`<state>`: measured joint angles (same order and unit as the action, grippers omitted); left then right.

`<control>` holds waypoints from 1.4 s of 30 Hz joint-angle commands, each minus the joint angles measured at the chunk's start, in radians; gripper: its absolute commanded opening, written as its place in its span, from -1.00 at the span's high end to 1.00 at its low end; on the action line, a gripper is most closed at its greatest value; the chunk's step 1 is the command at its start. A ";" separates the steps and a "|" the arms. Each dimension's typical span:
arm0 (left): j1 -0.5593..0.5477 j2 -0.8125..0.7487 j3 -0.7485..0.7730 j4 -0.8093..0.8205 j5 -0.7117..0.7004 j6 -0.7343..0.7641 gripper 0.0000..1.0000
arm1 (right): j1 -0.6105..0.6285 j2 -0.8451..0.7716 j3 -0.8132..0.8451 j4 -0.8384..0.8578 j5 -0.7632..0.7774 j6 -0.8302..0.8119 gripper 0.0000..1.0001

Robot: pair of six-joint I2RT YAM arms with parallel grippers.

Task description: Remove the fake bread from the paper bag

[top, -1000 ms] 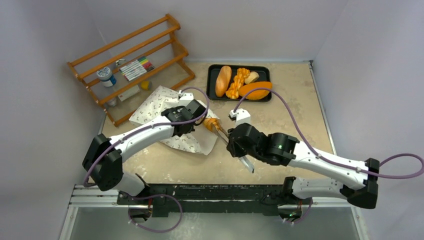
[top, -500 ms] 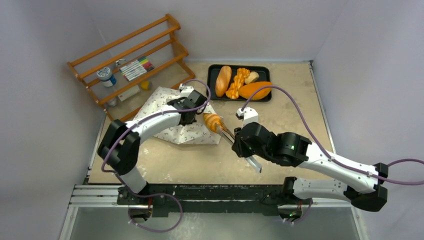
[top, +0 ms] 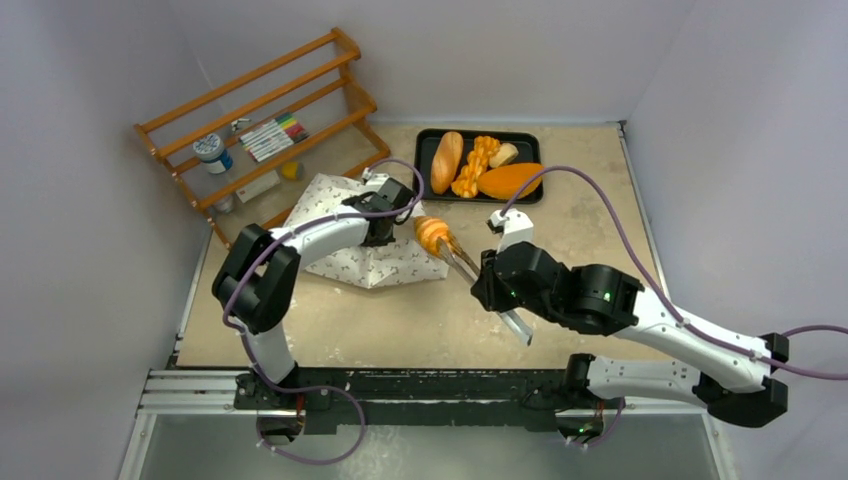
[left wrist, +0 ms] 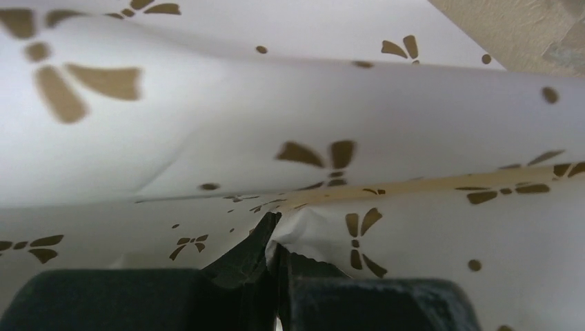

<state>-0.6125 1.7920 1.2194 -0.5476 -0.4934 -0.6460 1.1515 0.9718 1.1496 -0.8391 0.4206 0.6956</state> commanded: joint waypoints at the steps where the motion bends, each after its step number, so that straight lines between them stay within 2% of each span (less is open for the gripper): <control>1: 0.013 -0.042 -0.058 0.038 0.001 0.013 1.00 | -0.002 -0.039 0.085 0.012 0.128 0.044 1.00; 11: 0.013 -0.109 -0.100 0.051 0.010 0.020 1.00 | -0.002 -0.004 0.116 0.019 0.141 0.056 1.00; 17: 0.013 -0.217 -0.126 0.024 0.027 0.023 1.00 | -0.020 0.085 0.130 0.069 0.254 0.072 1.00; 24: 0.012 -0.378 -0.122 -0.069 0.039 0.036 1.00 | -0.251 0.187 0.072 0.368 0.188 -0.104 1.00; 32: 0.011 -0.459 -0.147 -0.126 0.076 0.047 1.00 | -0.517 0.378 0.056 0.636 0.039 -0.238 1.00; 38: 0.011 -0.487 -0.157 -0.133 0.086 0.042 1.00 | -0.647 0.551 0.072 0.809 -0.061 -0.260 1.00; 42: 0.011 -0.488 -0.159 -0.138 0.089 0.043 1.00 | -0.679 0.637 0.085 0.873 -0.079 -0.243 1.00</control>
<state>-0.6086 1.3388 1.0637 -0.6884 -0.4053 -0.6163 0.4931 1.5867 1.2083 -0.1440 0.3775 0.4667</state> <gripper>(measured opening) 0.006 0.290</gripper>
